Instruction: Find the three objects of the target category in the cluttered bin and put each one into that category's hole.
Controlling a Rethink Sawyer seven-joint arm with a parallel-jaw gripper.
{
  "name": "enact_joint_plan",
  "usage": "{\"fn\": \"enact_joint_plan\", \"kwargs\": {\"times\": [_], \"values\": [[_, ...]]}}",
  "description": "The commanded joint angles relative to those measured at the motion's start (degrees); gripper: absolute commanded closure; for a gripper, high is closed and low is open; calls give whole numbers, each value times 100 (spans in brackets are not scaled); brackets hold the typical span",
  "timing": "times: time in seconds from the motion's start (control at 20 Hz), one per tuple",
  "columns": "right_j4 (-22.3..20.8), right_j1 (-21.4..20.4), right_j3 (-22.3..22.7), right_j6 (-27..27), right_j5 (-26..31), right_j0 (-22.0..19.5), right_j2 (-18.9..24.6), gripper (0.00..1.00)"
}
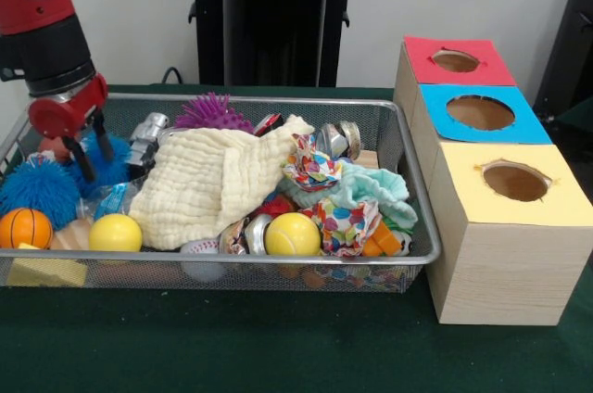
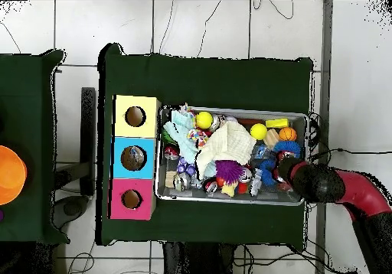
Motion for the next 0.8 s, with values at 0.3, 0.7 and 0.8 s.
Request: {"fn": "enact_joint_plan", "kwargs": {"times": [0.3,0.7,0.8], "values": [[441,-71,-51,899,-477,578,-5,0],[605,-45,-325,452,-488,546,-49,0],[533,116,-452,293,-534,495,-117,0]]}}
